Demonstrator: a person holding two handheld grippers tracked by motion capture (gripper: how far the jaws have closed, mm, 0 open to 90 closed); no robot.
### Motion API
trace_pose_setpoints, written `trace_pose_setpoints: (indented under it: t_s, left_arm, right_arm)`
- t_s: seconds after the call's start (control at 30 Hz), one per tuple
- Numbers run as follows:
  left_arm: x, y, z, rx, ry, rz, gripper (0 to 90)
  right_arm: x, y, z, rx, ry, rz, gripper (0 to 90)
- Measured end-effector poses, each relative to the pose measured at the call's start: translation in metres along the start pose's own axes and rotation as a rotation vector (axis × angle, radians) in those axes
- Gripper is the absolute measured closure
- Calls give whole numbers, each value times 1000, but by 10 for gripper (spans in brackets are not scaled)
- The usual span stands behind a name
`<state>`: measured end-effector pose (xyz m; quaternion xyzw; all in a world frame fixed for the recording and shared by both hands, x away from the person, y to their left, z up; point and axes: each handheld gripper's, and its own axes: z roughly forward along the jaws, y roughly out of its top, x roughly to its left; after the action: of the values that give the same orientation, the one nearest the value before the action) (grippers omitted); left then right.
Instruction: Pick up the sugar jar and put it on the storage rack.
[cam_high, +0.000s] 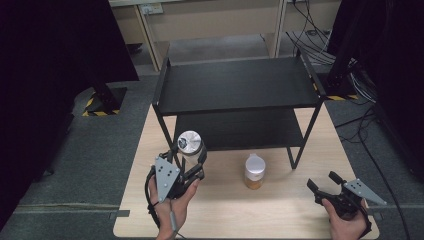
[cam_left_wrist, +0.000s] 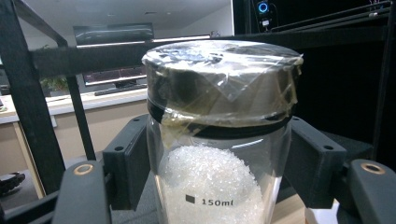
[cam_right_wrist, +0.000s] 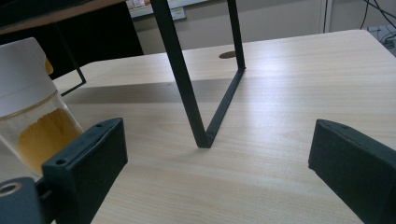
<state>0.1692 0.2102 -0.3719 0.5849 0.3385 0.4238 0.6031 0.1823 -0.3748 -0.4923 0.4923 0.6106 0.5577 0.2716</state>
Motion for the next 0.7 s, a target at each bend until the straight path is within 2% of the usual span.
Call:
trace_pose_setpoints:
  t_s: [0.7]
  left_arm:
    - [9,35,10,-5,25,-15,310]
  right_arm:
    - [-1,1,1,6,1,5,46]
